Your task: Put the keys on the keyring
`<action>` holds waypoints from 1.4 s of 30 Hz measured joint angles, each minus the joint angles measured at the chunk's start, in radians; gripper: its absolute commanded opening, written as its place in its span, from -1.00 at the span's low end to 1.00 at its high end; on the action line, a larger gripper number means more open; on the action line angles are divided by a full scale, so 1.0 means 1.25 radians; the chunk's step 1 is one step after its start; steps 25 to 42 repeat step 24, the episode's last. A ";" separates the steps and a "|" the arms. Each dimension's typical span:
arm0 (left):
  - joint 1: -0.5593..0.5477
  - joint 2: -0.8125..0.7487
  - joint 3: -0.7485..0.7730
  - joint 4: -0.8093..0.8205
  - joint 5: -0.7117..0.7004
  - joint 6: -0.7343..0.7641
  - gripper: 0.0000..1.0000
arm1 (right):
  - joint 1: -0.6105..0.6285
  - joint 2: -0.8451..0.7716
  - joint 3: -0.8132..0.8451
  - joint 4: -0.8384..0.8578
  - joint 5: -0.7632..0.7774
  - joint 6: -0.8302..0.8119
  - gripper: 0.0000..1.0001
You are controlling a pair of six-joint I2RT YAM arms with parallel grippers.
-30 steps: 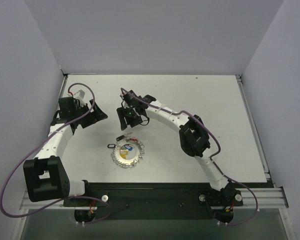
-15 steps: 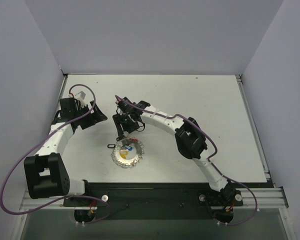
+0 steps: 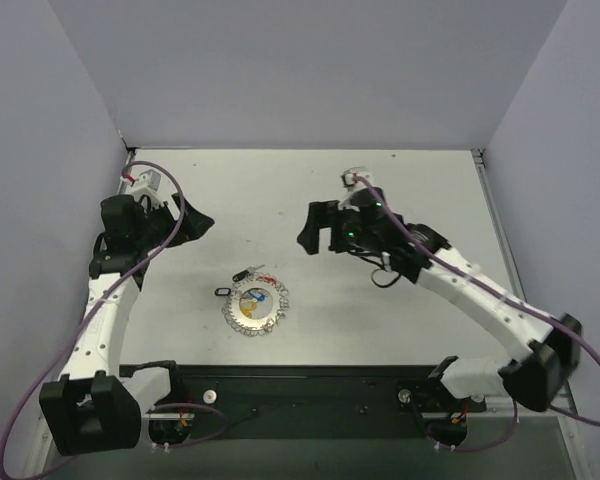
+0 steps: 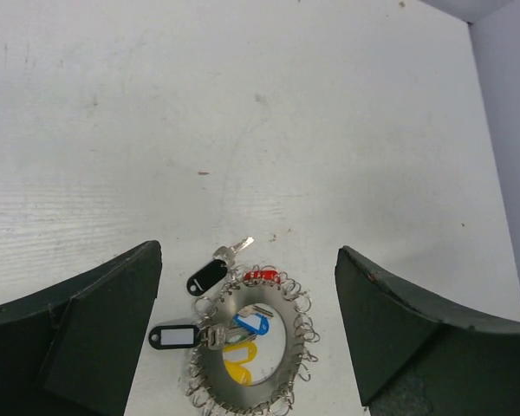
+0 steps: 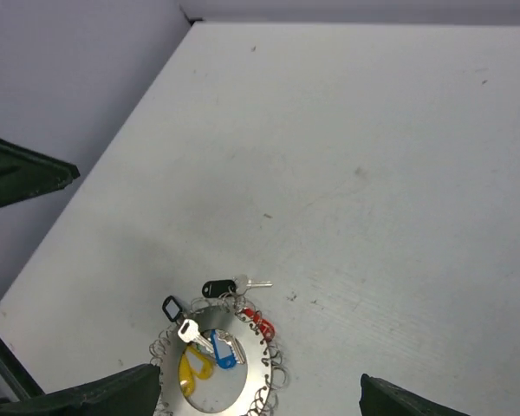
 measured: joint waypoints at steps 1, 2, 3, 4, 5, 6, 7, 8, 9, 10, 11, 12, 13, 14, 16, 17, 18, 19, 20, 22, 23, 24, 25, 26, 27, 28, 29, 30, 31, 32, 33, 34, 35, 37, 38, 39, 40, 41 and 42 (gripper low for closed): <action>-0.002 -0.027 -0.005 0.002 0.003 -0.003 0.82 | -0.018 -0.078 -0.043 0.010 0.012 0.007 1.00; -0.003 -0.053 -0.012 0.004 0.006 -0.009 0.82 | -0.031 -0.148 -0.083 0.021 0.025 0.013 1.00; -0.004 -0.078 -0.019 0.006 0.012 -0.015 0.82 | -0.038 -0.216 -0.120 0.029 0.041 0.018 1.00; -0.004 -0.099 -0.024 0.007 0.016 -0.020 0.82 | -0.039 -0.276 -0.151 0.029 0.054 0.025 1.00; -0.005 -0.117 -0.029 0.008 0.022 -0.025 0.82 | -0.039 -0.327 -0.176 0.026 0.065 0.030 1.00; -0.007 -0.132 -0.033 0.007 0.028 -0.032 0.82 | -0.038 -0.369 -0.197 0.023 0.077 0.034 1.00; -0.009 -0.143 -0.036 0.007 0.033 -0.038 0.82 | -0.038 -0.398 -0.211 0.020 0.086 0.039 1.00; -0.010 -0.150 -0.039 0.008 0.038 -0.042 0.82 | -0.038 -0.433 -0.227 0.013 0.096 0.045 1.00; -0.011 -0.157 -0.044 0.008 0.043 -0.047 0.82 | -0.038 -0.461 -0.241 0.005 0.106 0.048 1.00; -0.013 -0.166 -0.051 0.009 0.048 -0.053 0.82 | -0.038 -0.487 -0.256 -0.002 0.115 0.052 1.00; -0.015 -0.175 -0.060 0.009 0.051 -0.059 0.82 | -0.038 -0.504 -0.266 -0.012 0.124 0.054 1.00; -0.016 -0.185 -0.071 0.009 0.054 -0.063 0.82 | -0.038 -0.517 -0.273 -0.023 0.130 0.056 1.00; -0.017 -0.193 -0.079 0.009 0.056 -0.067 0.82 | -0.038 -0.523 -0.277 -0.030 0.135 0.057 1.00; -0.019 -0.200 -0.086 0.009 0.058 -0.070 0.82 | -0.038 -0.531 -0.280 -0.039 0.142 0.059 1.00; -0.020 -0.209 -0.092 0.009 0.061 -0.075 0.82 | -0.038 -0.536 -0.282 -0.047 0.150 0.060 1.00; -0.020 -0.213 -0.093 0.009 0.063 -0.078 0.82 | -0.038 -0.536 -0.284 -0.049 0.154 0.060 1.00; -0.020 -0.215 -0.092 0.010 0.064 -0.079 0.82 | -0.038 -0.535 -0.284 -0.052 0.158 0.060 1.00; -0.020 -0.218 -0.092 0.010 0.066 -0.079 0.82 | -0.038 -0.535 -0.284 -0.054 0.161 0.058 1.00; -0.020 -0.220 -0.092 0.010 0.067 -0.079 0.82 | -0.038 -0.535 -0.284 -0.054 0.167 0.056 1.00; -0.020 -0.222 -0.092 0.012 0.069 -0.078 0.82 | -0.038 -0.526 -0.283 -0.056 0.179 0.050 1.00; -0.021 -0.222 -0.092 0.013 0.070 -0.077 0.82 | -0.038 -0.520 -0.283 -0.057 0.192 0.045 1.00; -0.022 -0.222 -0.092 0.015 0.071 -0.075 0.82 | -0.039 -0.511 -0.282 -0.058 0.209 0.041 1.00; -0.022 -0.222 -0.092 0.015 0.071 -0.075 0.82 | -0.039 -0.511 -0.282 -0.058 0.209 0.041 1.00; -0.022 -0.222 -0.092 0.015 0.071 -0.075 0.82 | -0.039 -0.511 -0.282 -0.058 0.209 0.041 1.00; -0.022 -0.222 -0.092 0.015 0.071 -0.075 0.82 | -0.039 -0.511 -0.282 -0.058 0.209 0.041 1.00; -0.022 -0.222 -0.092 0.015 0.071 -0.075 0.82 | -0.039 -0.511 -0.282 -0.058 0.209 0.041 1.00; -0.022 -0.222 -0.092 0.015 0.071 -0.075 0.82 | -0.039 -0.511 -0.282 -0.058 0.209 0.041 1.00; -0.022 -0.222 -0.092 0.015 0.071 -0.075 0.82 | -0.039 -0.511 -0.282 -0.058 0.209 0.041 1.00; -0.022 -0.222 -0.092 0.015 0.071 -0.075 0.82 | -0.039 -0.511 -0.282 -0.058 0.209 0.041 1.00; -0.022 -0.222 -0.092 0.015 0.071 -0.075 0.82 | -0.039 -0.511 -0.282 -0.058 0.209 0.041 1.00; -0.022 -0.222 -0.092 0.015 0.071 -0.075 0.82 | -0.039 -0.511 -0.282 -0.058 0.209 0.041 1.00; -0.022 -0.222 -0.092 0.015 0.071 -0.075 0.82 | -0.039 -0.511 -0.282 -0.058 0.209 0.041 1.00; -0.022 -0.222 -0.092 0.015 0.071 -0.075 0.82 | -0.039 -0.511 -0.282 -0.058 0.209 0.041 1.00; -0.022 -0.222 -0.092 0.015 0.071 -0.075 0.82 | -0.039 -0.511 -0.282 -0.058 0.209 0.041 1.00; -0.022 -0.222 -0.092 0.015 0.071 -0.075 0.82 | -0.039 -0.511 -0.282 -0.058 0.209 0.041 1.00; -0.022 -0.222 -0.092 0.015 0.071 -0.075 0.82 | -0.039 -0.511 -0.282 -0.058 0.209 0.041 1.00; -0.022 -0.222 -0.092 0.015 0.071 -0.075 0.82 | -0.039 -0.511 -0.282 -0.058 0.209 0.041 1.00; -0.022 -0.222 -0.092 0.015 0.071 -0.075 0.82 | -0.039 -0.511 -0.282 -0.058 0.209 0.041 1.00; -0.022 -0.222 -0.092 0.015 0.071 -0.075 0.82 | -0.039 -0.511 -0.282 -0.058 0.209 0.041 1.00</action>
